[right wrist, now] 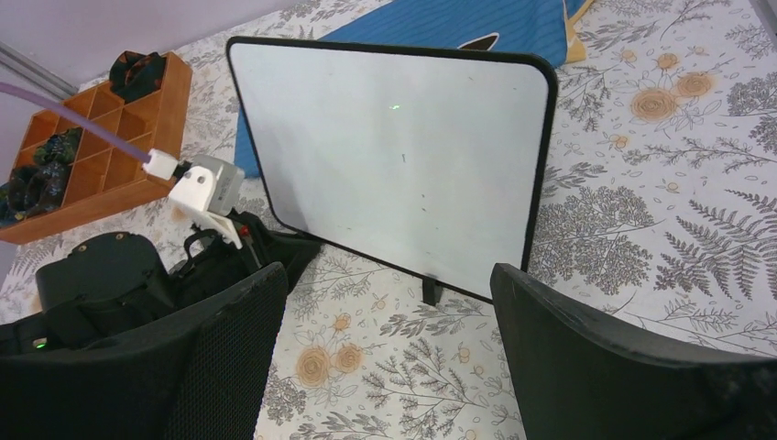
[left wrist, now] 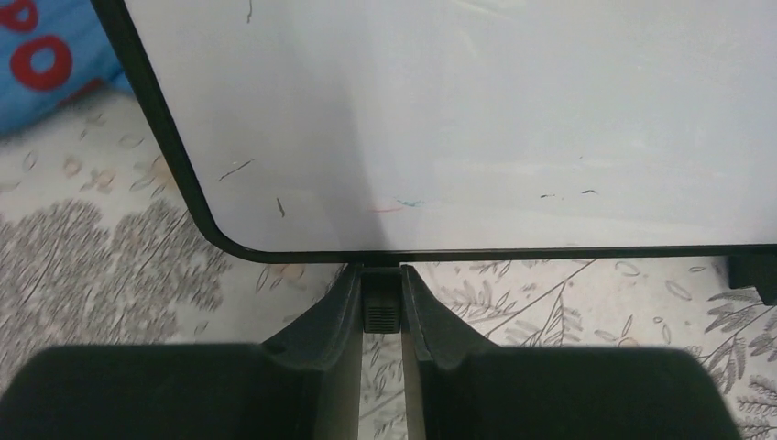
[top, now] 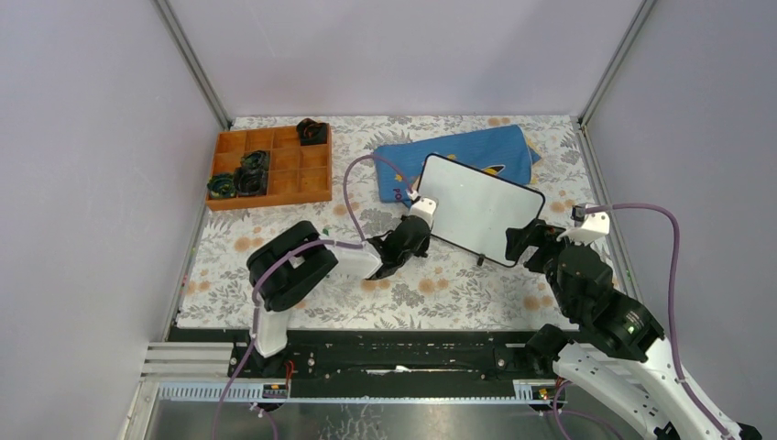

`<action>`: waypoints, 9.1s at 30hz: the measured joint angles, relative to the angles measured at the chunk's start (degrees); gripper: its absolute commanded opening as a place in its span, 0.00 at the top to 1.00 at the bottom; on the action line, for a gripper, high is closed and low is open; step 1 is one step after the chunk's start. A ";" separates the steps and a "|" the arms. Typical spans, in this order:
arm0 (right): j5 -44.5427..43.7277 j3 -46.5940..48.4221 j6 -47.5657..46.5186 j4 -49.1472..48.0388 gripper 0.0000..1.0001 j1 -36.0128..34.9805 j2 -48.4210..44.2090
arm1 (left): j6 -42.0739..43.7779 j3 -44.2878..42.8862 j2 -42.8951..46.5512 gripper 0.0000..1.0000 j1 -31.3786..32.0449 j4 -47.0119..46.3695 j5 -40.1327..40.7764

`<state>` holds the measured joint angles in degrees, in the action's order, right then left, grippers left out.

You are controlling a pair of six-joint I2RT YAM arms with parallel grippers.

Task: Write a sentence on the whiteboard
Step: Move the whiteboard to the center of the board.

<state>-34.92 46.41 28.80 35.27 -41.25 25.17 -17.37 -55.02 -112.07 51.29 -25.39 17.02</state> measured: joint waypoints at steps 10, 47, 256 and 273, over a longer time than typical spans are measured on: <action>1.57 -2.71 1.88 -2.69 0.12 0.00 0.94 | -13.97 7.43 7.96 1.00 3.06 9.62 15.80; 3.02 -5.90 4.07 -5.11 0.11 0.00 2.69 | -25.24 8.15 9.66 0.47 5.66 21.64 28.44; 19.45 1.33 11.37 -12.63 0.40 26.25 21.90 | -28.81 4.83 8.70 1.00 11.23 21.94 26.53; 18.97 2.89 9.46 -11.19 0.37 26.25 21.16 | -30.84 1.68 5.01 0.42 9.27 22.86 26.05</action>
<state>-15.94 49.30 38.26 24.08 -15.00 46.33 -48.21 -53.34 -107.07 60.55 -2.52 43.07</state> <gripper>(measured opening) 0.626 0.496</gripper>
